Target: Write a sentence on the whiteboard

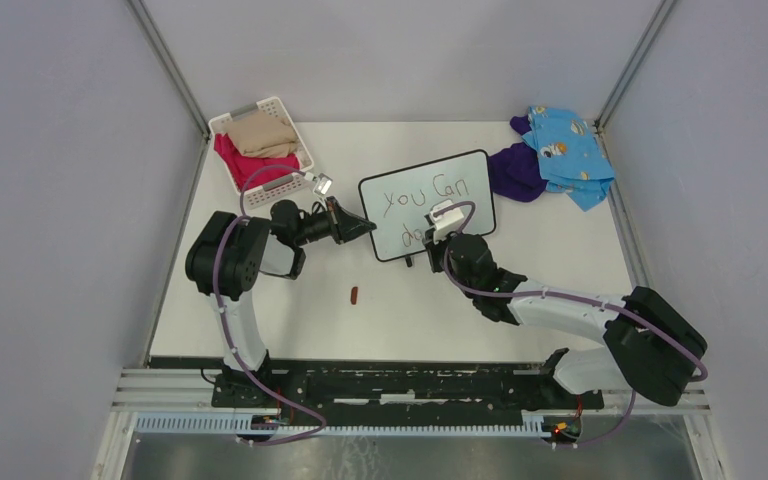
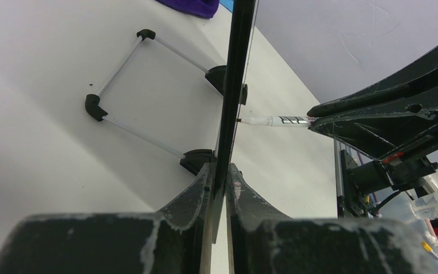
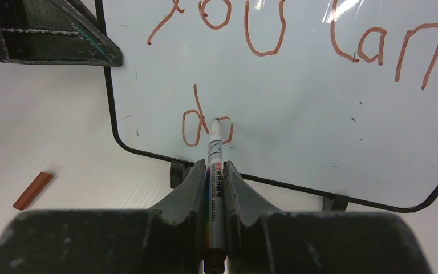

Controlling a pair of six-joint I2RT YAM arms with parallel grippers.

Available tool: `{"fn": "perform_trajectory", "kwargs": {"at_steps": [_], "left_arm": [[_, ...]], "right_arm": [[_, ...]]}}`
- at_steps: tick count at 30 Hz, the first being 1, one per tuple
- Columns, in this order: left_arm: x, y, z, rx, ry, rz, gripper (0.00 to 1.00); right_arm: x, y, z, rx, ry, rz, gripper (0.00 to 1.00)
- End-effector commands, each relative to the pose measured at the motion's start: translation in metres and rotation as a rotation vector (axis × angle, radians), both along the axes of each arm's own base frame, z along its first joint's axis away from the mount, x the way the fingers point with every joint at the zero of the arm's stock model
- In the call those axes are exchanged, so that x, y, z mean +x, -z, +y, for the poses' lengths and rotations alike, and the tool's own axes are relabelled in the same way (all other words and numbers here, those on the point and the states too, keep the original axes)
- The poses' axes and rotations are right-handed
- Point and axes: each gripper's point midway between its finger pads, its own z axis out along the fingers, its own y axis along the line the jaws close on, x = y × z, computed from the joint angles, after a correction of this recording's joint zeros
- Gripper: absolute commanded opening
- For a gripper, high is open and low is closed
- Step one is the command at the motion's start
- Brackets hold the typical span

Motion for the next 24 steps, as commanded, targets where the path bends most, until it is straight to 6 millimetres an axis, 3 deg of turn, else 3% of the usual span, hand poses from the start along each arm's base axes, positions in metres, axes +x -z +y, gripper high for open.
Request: {"fn": "perform_trajectory", "kwargs": {"at_steps": [1,13,20,24], "left_arm": [[-0.008,0.026,-0.002,0.055,0.017,0.067,0.12],[-0.008,0.026,-0.003,0.057,0.019,0.067,0.12],[-0.008,0.027,-0.003,0.059,0.019,0.069,0.12],[-0.009,0.027,-0.003,0.059,0.02,0.07,0.12]], "right_arm": [[0.001,-0.002,0.003,0.037,0.0,-0.005,0.0],[-0.006,0.008,-0.008,0.025,0.019,0.009,0.0],[-0.008,-0.027,-0.009,0.088,0.012,-0.052,0.0],[-0.006,-0.044,-0.026,0.077,0.064,-0.099,0.0]]}}
